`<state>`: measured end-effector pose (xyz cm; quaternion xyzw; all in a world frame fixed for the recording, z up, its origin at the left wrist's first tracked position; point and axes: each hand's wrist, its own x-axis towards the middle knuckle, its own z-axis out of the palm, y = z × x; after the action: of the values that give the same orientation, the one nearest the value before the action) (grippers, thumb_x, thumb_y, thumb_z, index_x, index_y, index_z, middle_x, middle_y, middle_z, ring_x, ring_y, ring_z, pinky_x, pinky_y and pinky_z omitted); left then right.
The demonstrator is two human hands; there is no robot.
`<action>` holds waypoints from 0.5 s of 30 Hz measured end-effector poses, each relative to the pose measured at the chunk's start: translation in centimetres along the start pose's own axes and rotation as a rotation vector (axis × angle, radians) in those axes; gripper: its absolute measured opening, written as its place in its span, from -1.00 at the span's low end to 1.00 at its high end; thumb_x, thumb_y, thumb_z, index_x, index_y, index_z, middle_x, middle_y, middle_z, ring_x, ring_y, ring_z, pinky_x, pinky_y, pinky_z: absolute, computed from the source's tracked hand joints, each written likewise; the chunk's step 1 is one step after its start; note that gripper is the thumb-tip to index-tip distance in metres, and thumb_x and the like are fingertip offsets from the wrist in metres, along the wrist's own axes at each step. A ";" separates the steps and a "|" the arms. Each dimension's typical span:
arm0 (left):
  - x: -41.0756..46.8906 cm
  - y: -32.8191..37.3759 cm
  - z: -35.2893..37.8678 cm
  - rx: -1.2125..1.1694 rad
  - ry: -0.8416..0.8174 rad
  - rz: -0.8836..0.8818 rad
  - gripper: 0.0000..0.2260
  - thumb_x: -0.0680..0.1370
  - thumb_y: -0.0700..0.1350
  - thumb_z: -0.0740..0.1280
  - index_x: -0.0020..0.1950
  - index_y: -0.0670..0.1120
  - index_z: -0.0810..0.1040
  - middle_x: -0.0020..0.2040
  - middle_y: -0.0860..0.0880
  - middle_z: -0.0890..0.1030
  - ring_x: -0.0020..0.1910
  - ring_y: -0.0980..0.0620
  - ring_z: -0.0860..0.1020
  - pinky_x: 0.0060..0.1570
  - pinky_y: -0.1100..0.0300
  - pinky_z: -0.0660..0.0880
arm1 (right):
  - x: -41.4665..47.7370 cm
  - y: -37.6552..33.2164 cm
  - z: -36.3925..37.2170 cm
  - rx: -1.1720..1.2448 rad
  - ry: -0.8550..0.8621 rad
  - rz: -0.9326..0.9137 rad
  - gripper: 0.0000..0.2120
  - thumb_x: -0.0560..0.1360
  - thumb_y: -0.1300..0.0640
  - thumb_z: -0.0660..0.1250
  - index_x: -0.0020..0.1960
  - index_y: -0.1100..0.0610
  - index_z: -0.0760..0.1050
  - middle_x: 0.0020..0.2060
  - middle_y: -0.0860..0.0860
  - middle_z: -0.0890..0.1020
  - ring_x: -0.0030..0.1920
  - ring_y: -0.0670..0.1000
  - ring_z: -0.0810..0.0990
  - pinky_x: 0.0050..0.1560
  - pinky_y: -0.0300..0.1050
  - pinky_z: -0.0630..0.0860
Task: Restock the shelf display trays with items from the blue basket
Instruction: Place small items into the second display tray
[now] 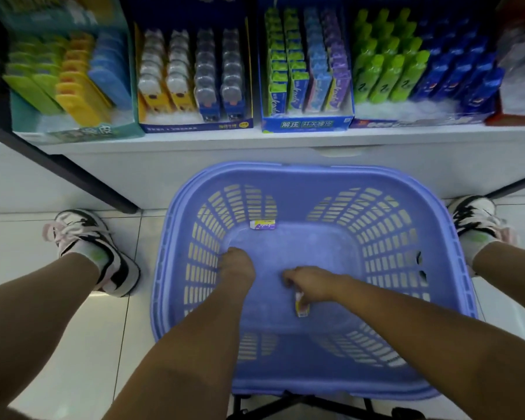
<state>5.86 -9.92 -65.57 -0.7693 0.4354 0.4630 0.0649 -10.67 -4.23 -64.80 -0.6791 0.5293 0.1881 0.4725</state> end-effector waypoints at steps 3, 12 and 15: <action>-0.4 1.6 -0.6 -0.260 -0.181 -0.009 -0.75 0.57 -0.28 0.13 0.01 -0.34 0.58 0.04 -0.29 0.61 0.05 -0.18 0.57 -0.22 0.21 0.51 | -0.6 1.5 -2.6 0.177 0.083 0.046 -0.72 0.33 0.20 0.52 0.01 0.23 0.59 -0.22 0.03 0.55 -0.17 -0.01 0.49 -0.17 -0.22 0.37; -6.4 5.8 -6.7 -0.605 -0.584 0.226 -0.77 0.62 -0.07 0.17 -0.13 -0.13 0.52 -0.30 -0.08 0.55 -0.57 0.16 0.35 -0.62 0.39 0.22 | -8.1 -1.2 -12.1 0.812 0.425 -0.244 -0.73 0.35 0.41 0.44 -0.09 0.10 0.54 -0.15 0.10 0.59 -0.15 -0.04 0.53 -0.09 -0.25 0.50; -9.0 6.1 -8.3 -0.668 -0.744 0.387 -0.78 0.61 0.00 0.19 -0.03 -0.08 0.57 -0.18 -0.08 0.64 -0.55 0.22 0.30 -0.57 0.42 0.15 | -10.3 -3.1 -14.0 0.784 0.522 -0.320 -0.67 0.32 0.51 0.40 -0.13 0.10 0.54 -0.10 0.13 0.59 -0.14 -0.06 0.54 -0.08 -0.27 0.51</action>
<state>5.16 -12.33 -52.13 -0.4378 0.3458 0.8212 -0.1200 -15.16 -10.42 -48.89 -0.5473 0.5501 -0.2764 0.5669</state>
